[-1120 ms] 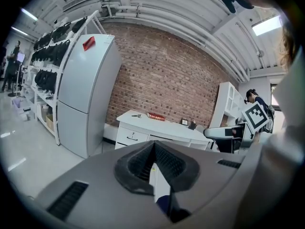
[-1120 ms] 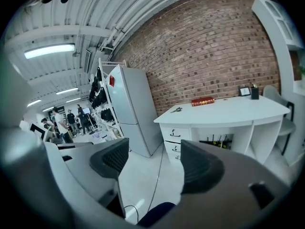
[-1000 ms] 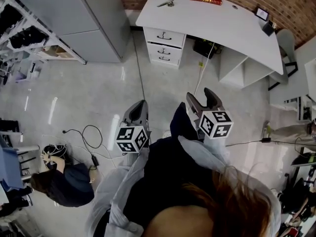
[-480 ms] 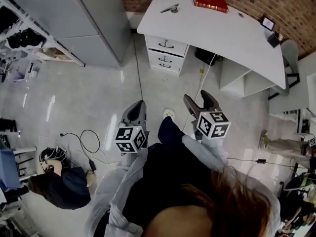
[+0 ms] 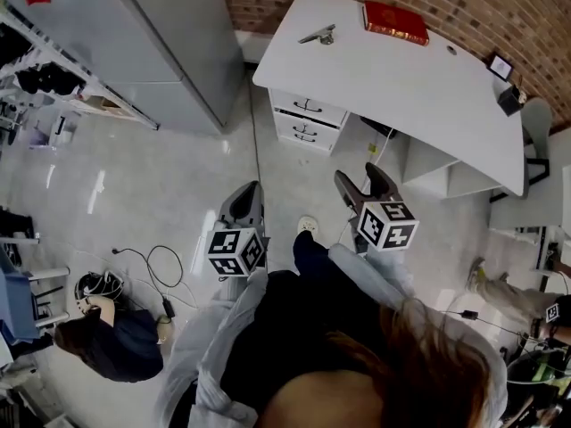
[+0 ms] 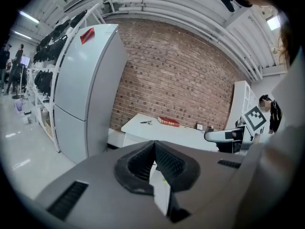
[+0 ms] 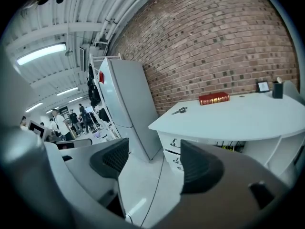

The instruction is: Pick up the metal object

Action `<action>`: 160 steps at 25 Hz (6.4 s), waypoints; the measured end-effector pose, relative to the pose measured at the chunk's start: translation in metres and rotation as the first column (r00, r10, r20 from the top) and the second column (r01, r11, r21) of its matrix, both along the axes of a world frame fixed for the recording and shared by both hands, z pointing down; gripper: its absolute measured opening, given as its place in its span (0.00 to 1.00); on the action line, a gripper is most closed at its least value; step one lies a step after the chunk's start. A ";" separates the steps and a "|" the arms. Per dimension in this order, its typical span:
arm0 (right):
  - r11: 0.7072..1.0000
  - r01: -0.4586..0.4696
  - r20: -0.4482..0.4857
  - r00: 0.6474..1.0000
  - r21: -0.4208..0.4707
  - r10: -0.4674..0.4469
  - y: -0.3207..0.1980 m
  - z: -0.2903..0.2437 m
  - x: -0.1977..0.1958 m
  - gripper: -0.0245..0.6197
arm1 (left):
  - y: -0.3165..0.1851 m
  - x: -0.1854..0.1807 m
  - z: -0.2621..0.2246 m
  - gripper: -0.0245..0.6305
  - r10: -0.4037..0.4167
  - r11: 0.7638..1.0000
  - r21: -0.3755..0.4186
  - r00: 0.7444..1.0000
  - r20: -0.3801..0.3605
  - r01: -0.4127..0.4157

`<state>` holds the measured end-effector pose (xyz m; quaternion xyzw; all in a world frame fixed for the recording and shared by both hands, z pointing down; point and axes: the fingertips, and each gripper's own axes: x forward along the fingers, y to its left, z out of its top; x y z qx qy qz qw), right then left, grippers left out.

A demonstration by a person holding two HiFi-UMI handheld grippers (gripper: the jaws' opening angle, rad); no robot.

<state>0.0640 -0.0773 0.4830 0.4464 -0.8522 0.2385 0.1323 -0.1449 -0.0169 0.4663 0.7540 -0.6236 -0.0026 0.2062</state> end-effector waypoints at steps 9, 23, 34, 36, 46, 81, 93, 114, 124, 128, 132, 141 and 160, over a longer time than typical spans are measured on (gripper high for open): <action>1.000 0.008 0.006 1.000 -0.019 -0.008 -0.054 0.008 0.004 0.57 | -0.052 0.000 0.005 0.06 -0.016 1.000 -0.020 1.000 0.008 0.016; 1.000 -0.014 0.059 0.998 -0.020 0.015 -0.096 0.010 0.007 0.57 | -0.097 0.002 0.009 0.06 -0.007 1.000 -0.002 0.999 0.036 0.007; 0.998 -0.048 0.064 0.997 -0.048 0.051 -0.118 0.024 0.010 0.57 | -0.123 0.001 0.023 0.06 0.009 1.000 -0.017 1.000 0.022 -0.009; 0.997 -0.049 0.066 0.996 -0.055 0.053 -0.129 0.026 0.007 0.57 | -0.135 -0.001 0.024 0.06 0.010 1.000 -0.020 1.000 0.018 -0.009; 0.996 -0.044 0.077 0.996 -0.072 0.049 -0.210 0.022 -0.011 0.57 | -0.223 -0.011 0.019 0.06 0.024 0.999 -0.022 1.000 0.012 -0.023; 0.873 -0.110 0.448 0.824 -0.476 0.348 -0.456 0.070 -0.054 0.45 | -0.454 -0.047 0.046 0.06 0.118 0.990 -0.082 0.993 0.007 -0.117; 0.754 -0.103 0.498 0.691 -0.649 0.524 -0.511 0.119 -0.066 0.33 | -0.495 -0.055 0.065 0.06 0.121 0.985 -0.127 0.993 -0.002 -0.121; 0.750 -0.101 0.533 0.641 -0.654 0.551 -0.528 0.125 -0.074 0.07 | -0.501 -0.066 0.078 0.06 0.092 0.985 -0.148 0.996 0.001 -0.091; 0.836 -0.070 0.579 0.689 -0.544 0.435 -0.507 0.091 -0.069 0.07 | -0.471 -0.057 0.064 0.06 0.088 0.991 -0.099 0.996 0.021 -0.086; 0.859 -0.052 0.600 0.695 -0.509 0.397 -0.487 0.074 -0.063 0.07 | -0.450 -0.049 0.053 0.06 0.078 0.994 -0.075 0.996 0.030 -0.076; 0.883 -0.033 0.605 0.716 -0.469 0.348 -0.466 0.062 -0.053 0.07 | -0.426 -0.038 0.046 0.06 0.056 0.997 -0.055 0.998 0.039 -0.054; 0.914 -0.009 0.606 0.746 -0.406 0.277 -0.412 0.033 -0.020 0.06 | -0.371 -0.020 0.030 0.06 -0.008 1.000 -0.027 0.999 0.037 0.009; 0.998 0.054 0.363 0.930 -0.012 -0.046 -0.307 -0.037 0.010 0.06 | -0.280 0.018 0.008 0.06 -0.047 0.999 0.020 0.998 0.045 0.046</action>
